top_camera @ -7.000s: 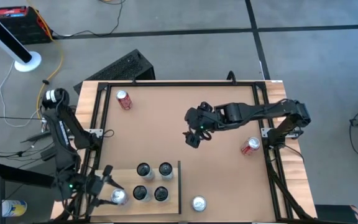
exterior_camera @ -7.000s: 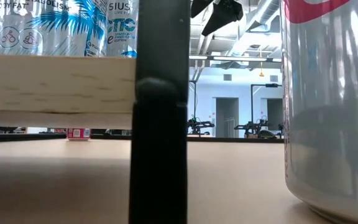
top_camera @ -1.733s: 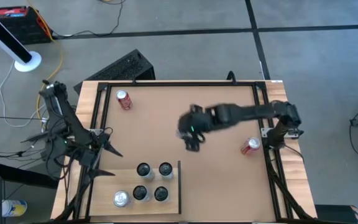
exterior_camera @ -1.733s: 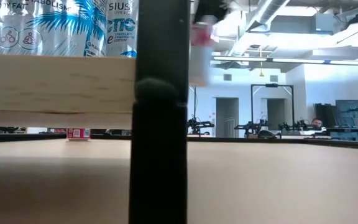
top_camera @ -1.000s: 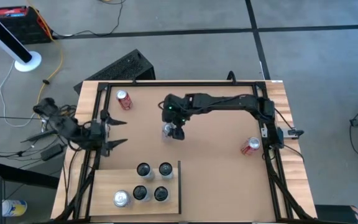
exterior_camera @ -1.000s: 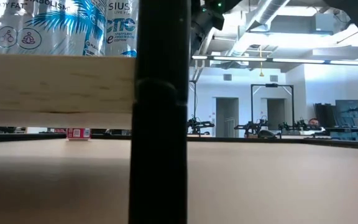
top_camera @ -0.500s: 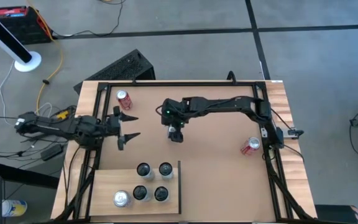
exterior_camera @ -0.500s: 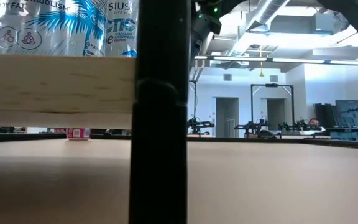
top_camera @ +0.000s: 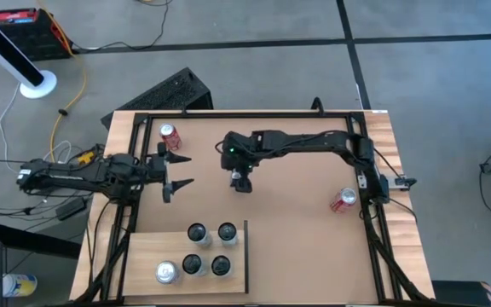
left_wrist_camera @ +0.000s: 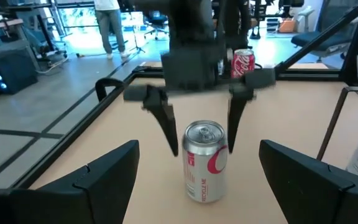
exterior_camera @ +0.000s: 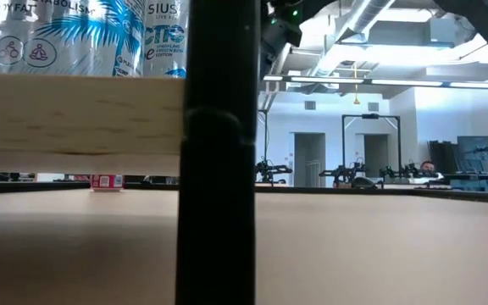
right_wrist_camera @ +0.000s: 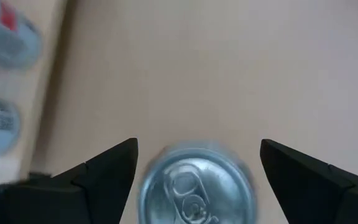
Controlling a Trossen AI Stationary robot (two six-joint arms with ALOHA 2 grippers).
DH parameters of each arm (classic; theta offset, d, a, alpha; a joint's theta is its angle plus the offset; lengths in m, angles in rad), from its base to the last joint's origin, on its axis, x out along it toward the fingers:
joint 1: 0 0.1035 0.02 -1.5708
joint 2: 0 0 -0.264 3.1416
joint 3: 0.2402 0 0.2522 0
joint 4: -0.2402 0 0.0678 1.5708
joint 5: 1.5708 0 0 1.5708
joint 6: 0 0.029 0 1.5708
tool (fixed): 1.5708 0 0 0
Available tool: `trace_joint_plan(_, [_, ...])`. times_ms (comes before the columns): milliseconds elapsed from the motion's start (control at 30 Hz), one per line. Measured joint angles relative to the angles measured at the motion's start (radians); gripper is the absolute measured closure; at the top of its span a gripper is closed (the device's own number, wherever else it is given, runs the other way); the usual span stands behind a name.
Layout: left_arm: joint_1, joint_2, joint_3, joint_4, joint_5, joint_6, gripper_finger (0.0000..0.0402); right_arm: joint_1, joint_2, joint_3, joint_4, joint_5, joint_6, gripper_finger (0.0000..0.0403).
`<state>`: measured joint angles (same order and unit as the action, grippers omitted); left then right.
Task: Place canned beverage on shelf
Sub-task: Put the silver soda can on the shelf aligned with the other silver soda can
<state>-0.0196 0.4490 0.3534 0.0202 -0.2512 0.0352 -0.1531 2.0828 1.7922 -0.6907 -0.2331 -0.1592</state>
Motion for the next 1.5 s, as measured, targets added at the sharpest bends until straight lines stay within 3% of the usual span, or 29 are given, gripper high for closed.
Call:
trace_joint_plan(233, [0.042, 0.056, 0.0, 0.005, 0.063, 0.036, 0.0086, -0.011, -0.077, 0.002, 0.069, -0.004, -0.033, 0.0043])
trace_joint_plan(367, [0.076, 0.157, 0.0, 0.115, 0.168, 0.08, 0.0086, -0.028, -0.189, 0.0, -0.036, 0.049, -0.037, 0.0043])
trace_joint_plan(467, [0.113, 0.251, 0.003, 0.272, 0.287, 0.14, 0.0086, -0.035, -0.286, 0.0, -0.12, 0.103, -0.024, 0.0043])
trace_joint_plan(667, [0.235, 0.465, 0.003, 0.57, 0.626, 0.156, 0.0086, -0.021, -0.452, -0.031, -0.299, 0.192, 0.058, 0.0042])
trace_joint_plan(867, [0.343, 0.737, 0.13, 0.654, 0.776, 0.101, 0.0086, 0.035, -0.698, -0.349, -0.228, 0.313, 0.139, 0.0042])
trace_joint_plan(1033, [0.345, 0.933, 0.257, 0.648, 0.839, 0.073, 0.0086, 0.108, -0.933, -0.75, 0.174, 0.392, 0.155, 0.0042])
trace_joint_plan(1200, [0.327, 1.062, 0.339, 0.657, 0.832, 0.076, 0.0086, 0.183, -1.085, -1.063, 0.508, 0.393, 0.128, 0.0042])
trace_joint_plan(1333, [0.325, 1.138, 0.371, 0.659, 0.809, 0.083, 0.0086, 0.225, -1.157, -1.193, 0.566, 0.393, 0.131, 0.0042])
trace_joint_plan(1500, [0.324, 1.187, 0.379, 0.708, 0.739, 0.078, 0.0086, 0.243, -1.209, -1.249, 0.56, 0.396, 0.159, 0.0042])
